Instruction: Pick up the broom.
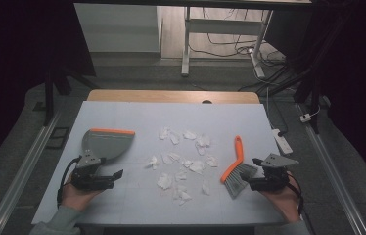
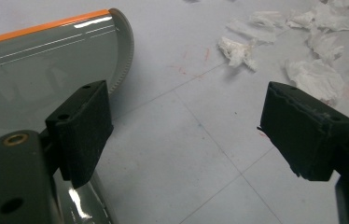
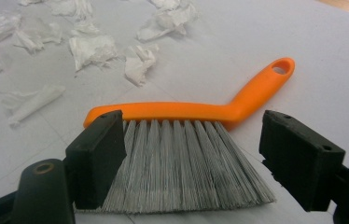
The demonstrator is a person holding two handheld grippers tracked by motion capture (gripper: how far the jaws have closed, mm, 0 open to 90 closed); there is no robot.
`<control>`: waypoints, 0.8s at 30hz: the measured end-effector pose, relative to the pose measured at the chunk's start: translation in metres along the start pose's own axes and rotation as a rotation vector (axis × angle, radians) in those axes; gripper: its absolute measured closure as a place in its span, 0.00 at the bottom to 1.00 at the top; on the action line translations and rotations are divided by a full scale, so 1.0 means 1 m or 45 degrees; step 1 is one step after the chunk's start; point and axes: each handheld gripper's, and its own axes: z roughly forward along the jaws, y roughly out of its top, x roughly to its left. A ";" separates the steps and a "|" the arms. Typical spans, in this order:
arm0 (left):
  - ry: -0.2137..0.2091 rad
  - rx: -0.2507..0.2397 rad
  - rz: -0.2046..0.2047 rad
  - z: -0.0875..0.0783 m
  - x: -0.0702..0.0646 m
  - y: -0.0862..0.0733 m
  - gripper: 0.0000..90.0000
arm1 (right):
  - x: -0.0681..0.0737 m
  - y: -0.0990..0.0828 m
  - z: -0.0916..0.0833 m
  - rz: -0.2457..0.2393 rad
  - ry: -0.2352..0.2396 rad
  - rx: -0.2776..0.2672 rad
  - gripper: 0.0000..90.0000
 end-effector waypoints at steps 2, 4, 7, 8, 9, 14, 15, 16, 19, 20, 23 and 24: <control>0.003 0.000 0.004 0.001 0.000 0.000 0.19 | 0.001 0.000 0.000 -0.002 0.004 0.003 0.25; 0.001 -0.001 0.004 0.001 0.000 0.000 0.19 | 0.001 0.000 0.000 -0.007 0.004 0.006 0.26; -0.001 -0.002 0.009 0.000 -0.001 0.000 0.19 | 0.002 0.001 0.000 -0.003 0.003 0.001 0.26; 0.000 0.000 0.010 0.001 -0.001 0.000 0.19 | 0.002 0.001 -0.001 -0.001 0.004 0.002 0.26; 0.000 0.000 0.010 0.001 -0.001 0.000 0.19 | 0.002 0.001 -0.001 -0.001 0.006 0.004 0.26; -0.002 0.001 0.017 0.002 -0.002 0.001 0.19 | 0.002 0.001 -0.001 -0.002 0.004 0.009 0.26; -0.002 0.001 0.017 0.002 -0.002 0.001 0.19 | 0.003 0.001 -0.001 0.000 0.006 0.008 0.26; 0.001 0.003 0.017 0.002 -0.001 0.001 0.19 | 0.003 0.001 -0.001 0.001 0.008 0.009 0.26; 0.002 0.004 0.015 0.002 -0.001 0.001 0.19 | 0.003 0.001 -0.001 -0.006 0.011 0.017 0.26; 0.003 0.004 0.015 0.002 0.000 0.000 0.19 | 0.003 0.001 0.000 -0.007 0.011 0.019 0.26; 0.006 0.001 0.016 0.002 0.000 0.000 0.20 | 0.004 0.002 0.000 -0.011 0.011 0.029 0.27; 0.012 -0.003 0.018 0.002 0.000 0.000 0.20 | 0.004 0.002 -0.001 -0.005 0.011 0.032 0.28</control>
